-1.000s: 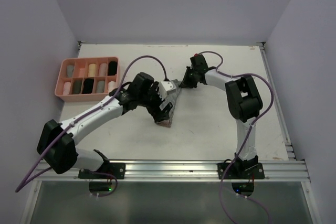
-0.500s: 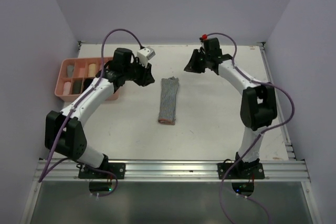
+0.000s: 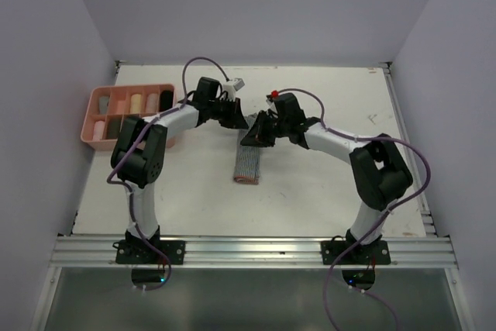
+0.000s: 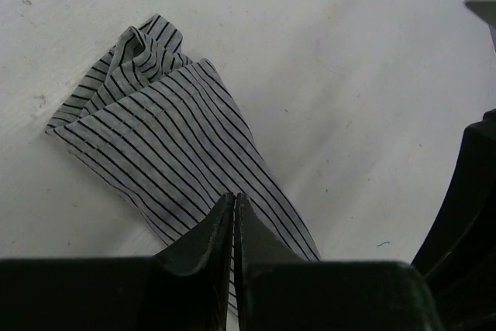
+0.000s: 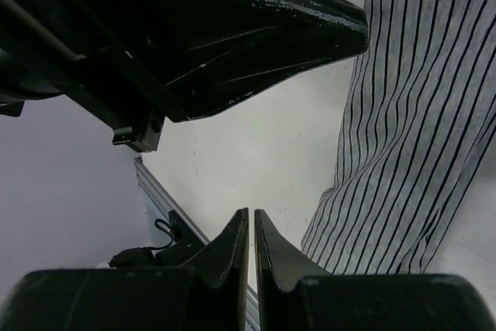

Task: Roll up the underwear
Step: Fold the underwear, then roll the underwear

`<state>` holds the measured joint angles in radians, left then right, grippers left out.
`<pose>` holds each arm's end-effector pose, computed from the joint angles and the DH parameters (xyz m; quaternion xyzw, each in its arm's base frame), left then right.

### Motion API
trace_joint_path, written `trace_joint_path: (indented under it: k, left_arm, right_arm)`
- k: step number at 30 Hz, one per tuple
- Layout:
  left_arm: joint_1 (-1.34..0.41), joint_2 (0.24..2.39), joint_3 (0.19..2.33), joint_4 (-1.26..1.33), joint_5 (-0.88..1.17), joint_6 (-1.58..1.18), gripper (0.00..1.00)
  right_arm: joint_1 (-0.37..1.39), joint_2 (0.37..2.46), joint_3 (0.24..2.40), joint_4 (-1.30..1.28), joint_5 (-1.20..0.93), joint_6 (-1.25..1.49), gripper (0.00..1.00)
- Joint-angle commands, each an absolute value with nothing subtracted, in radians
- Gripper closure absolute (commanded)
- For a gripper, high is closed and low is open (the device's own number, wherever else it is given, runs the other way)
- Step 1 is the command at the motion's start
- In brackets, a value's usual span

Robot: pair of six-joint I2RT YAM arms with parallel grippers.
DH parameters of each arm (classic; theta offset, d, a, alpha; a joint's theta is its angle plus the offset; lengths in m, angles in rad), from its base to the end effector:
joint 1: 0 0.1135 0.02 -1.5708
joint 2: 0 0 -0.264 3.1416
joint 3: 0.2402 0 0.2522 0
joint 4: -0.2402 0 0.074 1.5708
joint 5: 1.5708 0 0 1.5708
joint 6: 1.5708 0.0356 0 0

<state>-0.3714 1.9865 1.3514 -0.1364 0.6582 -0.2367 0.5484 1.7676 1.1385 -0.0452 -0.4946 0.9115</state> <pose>0.3952 -0.1773 0.1868 0.1841 0.8613 -0.3943 0.2622 0.3217 0.2163 0.2110 0.0534 0.8786 0.4446 0.1660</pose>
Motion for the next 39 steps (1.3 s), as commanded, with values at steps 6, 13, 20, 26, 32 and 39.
trace_joint_path:
  k: [6, 13, 20, 26, 32, 39]
  left_arm:
    - [-0.423, 2.075, 1.450, -0.017, 0.699, -0.325, 0.92]
    - [-0.437, 2.157, 1.493, -0.051, 0.669, -0.316, 0.92]
    - [-0.413, 2.249, 1.517, -0.100, 0.641, -0.304, 0.91]
    - [-0.391, 2.261, 1.531, -0.101, 0.746, -0.259, 0.85]
    - [-0.394, 2.139, 1.491, 0.026, 0.926, -0.232, 0.68]
    - [-0.377, 1.991, 1.398, 0.128, 0.864, -0.351, 0.60]
  right_arm:
    - [0.538, 1.908, 1.201, -0.067, -0.589, 0.920, 0.88]
    - [0.537, 1.986, 1.103, -0.091, -0.569, 0.822, 0.88]
    - [0.535, 2.045, 1.016, 0.018, -0.563, 0.831, 0.88]
    - [0.535, 1.997, 0.980, 0.052, -0.578, 0.828, 0.82]
    - [0.537, 1.858, 1.046, 0.003, -0.644, 0.758, 0.70]
    - [0.535, 1.752, 1.019, 0.018, -0.667, 0.781, 0.67]
